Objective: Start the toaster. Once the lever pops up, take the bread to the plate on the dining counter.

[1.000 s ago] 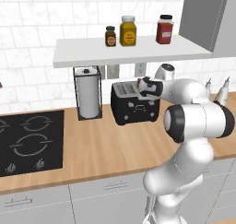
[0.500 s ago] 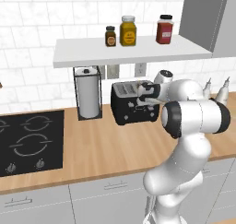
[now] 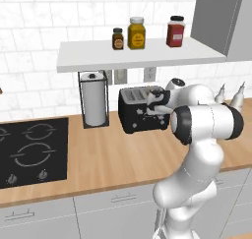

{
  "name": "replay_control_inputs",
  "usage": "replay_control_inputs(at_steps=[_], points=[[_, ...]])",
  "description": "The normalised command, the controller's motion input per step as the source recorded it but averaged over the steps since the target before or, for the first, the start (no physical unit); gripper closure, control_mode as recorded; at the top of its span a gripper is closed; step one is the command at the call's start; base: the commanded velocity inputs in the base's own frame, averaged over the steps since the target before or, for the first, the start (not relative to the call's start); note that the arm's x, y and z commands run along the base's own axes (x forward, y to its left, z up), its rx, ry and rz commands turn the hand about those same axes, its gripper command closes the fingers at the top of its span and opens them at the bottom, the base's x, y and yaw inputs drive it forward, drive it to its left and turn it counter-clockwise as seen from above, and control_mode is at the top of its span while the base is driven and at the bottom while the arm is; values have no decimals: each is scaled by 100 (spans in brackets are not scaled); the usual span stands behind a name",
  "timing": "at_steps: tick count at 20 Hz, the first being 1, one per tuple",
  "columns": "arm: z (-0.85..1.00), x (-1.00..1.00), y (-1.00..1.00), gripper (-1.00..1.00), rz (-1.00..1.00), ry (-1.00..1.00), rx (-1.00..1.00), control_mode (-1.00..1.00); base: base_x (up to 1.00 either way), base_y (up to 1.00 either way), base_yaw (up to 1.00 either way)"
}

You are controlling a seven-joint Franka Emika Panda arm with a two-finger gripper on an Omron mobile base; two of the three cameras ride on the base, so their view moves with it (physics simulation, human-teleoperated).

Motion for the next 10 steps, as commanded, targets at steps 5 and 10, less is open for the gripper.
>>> replay_control_inputs(at_steps=[5, 10], points=[[15, -39, 0, 100, 7, -31, 0, -100, 0, 0, 0], [64, -39, 0, 100, 5, -22, -1, -100, 0, 0, 0]])
